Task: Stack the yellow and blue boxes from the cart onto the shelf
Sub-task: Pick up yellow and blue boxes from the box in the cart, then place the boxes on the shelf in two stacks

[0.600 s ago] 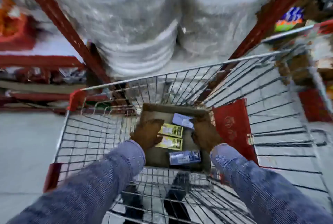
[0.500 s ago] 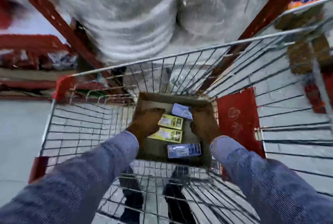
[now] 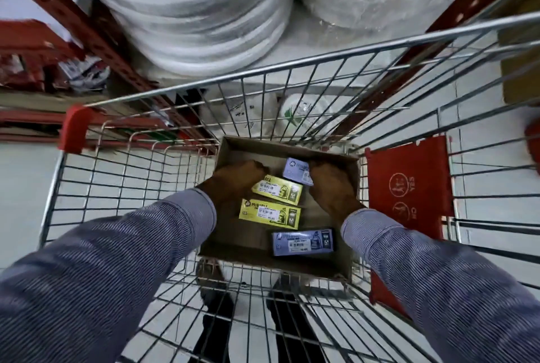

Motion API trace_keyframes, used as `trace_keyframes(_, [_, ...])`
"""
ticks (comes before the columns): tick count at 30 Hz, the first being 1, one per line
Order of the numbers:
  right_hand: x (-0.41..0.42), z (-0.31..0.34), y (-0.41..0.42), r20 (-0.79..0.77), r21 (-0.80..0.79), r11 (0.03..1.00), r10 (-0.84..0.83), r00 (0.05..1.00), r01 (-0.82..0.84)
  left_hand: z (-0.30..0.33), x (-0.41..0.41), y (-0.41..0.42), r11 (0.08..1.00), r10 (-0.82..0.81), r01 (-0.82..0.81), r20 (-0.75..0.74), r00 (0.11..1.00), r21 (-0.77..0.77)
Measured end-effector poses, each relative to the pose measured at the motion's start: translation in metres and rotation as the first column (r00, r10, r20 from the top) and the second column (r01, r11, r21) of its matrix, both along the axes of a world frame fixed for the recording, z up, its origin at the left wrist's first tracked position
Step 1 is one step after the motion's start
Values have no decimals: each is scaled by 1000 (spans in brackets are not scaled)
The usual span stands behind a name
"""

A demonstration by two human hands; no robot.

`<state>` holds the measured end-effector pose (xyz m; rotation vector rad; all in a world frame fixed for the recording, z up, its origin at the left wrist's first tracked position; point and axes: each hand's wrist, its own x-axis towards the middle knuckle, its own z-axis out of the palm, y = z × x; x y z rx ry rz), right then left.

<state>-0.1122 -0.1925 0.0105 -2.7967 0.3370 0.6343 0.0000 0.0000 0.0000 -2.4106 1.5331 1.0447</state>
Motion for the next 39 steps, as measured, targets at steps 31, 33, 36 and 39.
trace_keyframes(31, [0,667,61,776,-333,932,185,603,144,684,23,149,711,356,193,583,730,-676])
trace_keyframes(33, [2,689,52,815,-339,921,185,549,193,705,27,148,649,408,232,590,697,-724])
trace_keyframes(36, [11,718,35,857,-343,905,192,479,251,730,41,135,614,453,247,591,667,-750])
trace_keyframes(39, [29,734,17,875,-350,893,203,439,283,744,62,112,562,505,239,557,659,-792])
